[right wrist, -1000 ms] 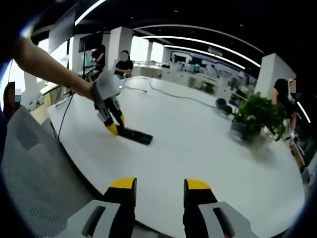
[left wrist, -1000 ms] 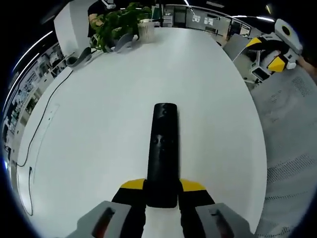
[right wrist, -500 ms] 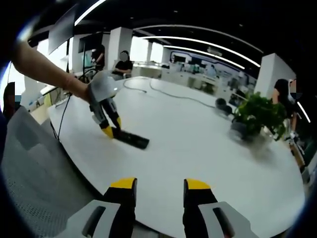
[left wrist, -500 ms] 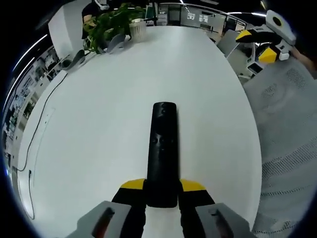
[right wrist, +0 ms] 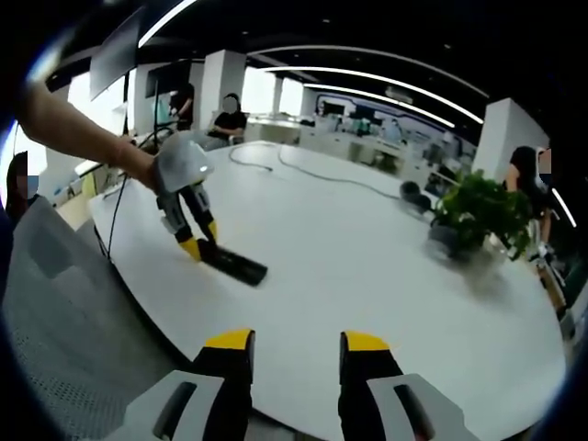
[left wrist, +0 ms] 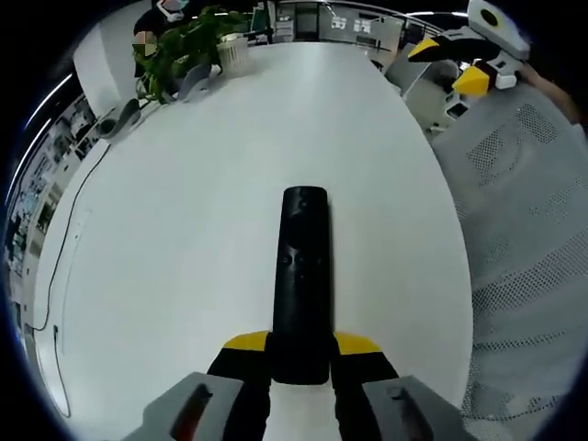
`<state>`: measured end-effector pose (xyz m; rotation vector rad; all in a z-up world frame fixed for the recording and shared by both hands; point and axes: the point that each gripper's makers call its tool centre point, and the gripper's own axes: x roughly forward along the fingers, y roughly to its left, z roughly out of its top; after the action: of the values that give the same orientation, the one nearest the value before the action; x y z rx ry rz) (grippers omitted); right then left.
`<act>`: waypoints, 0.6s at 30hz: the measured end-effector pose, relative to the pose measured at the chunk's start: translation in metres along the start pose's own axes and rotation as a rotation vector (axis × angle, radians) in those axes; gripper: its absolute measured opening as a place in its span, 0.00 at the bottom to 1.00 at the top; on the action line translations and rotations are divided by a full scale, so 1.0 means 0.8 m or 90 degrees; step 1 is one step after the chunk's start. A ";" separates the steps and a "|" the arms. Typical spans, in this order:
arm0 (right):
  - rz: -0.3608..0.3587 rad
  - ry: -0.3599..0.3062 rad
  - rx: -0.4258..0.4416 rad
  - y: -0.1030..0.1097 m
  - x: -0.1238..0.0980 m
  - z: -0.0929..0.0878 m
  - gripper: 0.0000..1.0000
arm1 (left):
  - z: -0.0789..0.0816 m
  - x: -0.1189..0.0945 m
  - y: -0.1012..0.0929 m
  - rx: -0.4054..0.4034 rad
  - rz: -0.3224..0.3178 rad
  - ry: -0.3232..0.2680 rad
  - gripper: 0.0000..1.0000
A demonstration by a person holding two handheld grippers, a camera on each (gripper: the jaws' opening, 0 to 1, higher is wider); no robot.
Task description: Press the specified remote control buttons in sequence, fully releasing each button before pressing the next.
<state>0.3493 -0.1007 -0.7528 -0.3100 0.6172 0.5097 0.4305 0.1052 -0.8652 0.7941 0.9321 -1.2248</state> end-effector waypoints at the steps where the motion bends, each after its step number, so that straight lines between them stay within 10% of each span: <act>1: 0.000 0.000 0.000 0.000 0.000 0.000 0.34 | -0.001 0.000 -0.002 0.003 -0.001 0.001 0.24; 18: 0.005 0.009 -0.001 0.002 0.000 -0.002 0.34 | -0.006 -0.003 -0.023 0.011 -0.006 0.002 0.24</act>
<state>0.3478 -0.1001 -0.7547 -0.3134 0.6312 0.5165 0.4115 0.1071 -0.8650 0.8062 0.9311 -1.2415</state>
